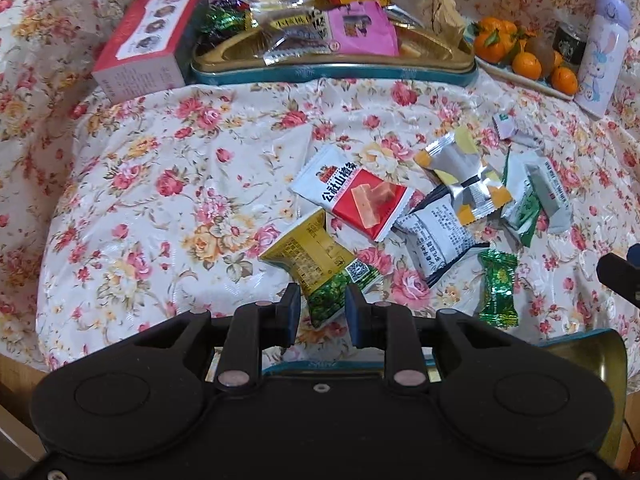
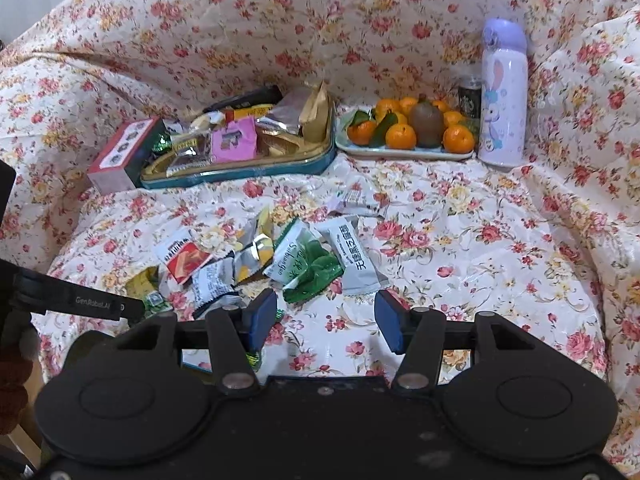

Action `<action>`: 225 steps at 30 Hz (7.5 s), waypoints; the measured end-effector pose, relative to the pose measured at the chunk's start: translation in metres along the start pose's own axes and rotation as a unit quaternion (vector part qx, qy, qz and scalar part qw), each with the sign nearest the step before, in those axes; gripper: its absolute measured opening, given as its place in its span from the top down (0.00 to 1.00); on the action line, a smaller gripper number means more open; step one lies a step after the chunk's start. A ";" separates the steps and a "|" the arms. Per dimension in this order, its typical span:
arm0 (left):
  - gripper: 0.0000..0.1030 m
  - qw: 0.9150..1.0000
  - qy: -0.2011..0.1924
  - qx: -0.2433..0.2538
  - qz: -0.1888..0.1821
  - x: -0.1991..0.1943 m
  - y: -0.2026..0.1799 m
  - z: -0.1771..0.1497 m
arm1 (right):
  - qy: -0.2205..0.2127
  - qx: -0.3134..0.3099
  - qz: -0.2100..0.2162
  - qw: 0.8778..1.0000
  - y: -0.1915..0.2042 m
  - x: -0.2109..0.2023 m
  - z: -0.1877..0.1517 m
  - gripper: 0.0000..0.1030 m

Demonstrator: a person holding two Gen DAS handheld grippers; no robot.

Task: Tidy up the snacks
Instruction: 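Move both tools back toward the scattered snack packets, then grasp the yellow-green packet with the left tool while the right tool grasps the white sesame-crisp packet, then carry the yellow-green packet and white sesame-crisp packet over the empty gold tray with both tools, then open the left tool to drop the yellow-green packet while the right tool releases the sesame-crisp packet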

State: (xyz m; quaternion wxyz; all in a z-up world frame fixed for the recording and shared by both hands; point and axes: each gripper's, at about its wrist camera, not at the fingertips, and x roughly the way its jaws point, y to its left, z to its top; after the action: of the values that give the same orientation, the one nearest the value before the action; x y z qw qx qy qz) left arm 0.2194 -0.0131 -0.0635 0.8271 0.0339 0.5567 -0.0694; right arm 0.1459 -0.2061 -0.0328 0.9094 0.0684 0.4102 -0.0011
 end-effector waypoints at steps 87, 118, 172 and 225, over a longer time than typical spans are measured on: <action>0.47 0.997 -0.079 0.010 -0.016 0.052 0.006 0.055 | 0.010 -0.062 -0.006 0.998 -0.027 0.112 0.029 0.67; 0.52 0.994 -0.104 0.012 -0.023 0.044 0.006 0.052 | 0.002 -0.065 -0.004 0.998 -0.028 0.112 0.027 0.67; 0.52 0.982 -0.190 0.001 0.003 -0.129 -0.025 -0.127 | -0.149 0.116 0.023 0.982 -0.015 -0.123 -0.075 0.78; 0.51 0.992 -0.117 -0.033 0.031 -0.097 -0.014 -0.141 | -0.092 0.039 0.026 0.995 0.042 -0.147 -0.132 0.78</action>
State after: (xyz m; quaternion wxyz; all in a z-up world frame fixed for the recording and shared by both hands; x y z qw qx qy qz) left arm 0.0523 -0.0009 -0.0269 0.8890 0.0156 0.4568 -0.0284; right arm -0.0473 -0.1555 -0.0043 0.9395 0.1142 0.3229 -0.0002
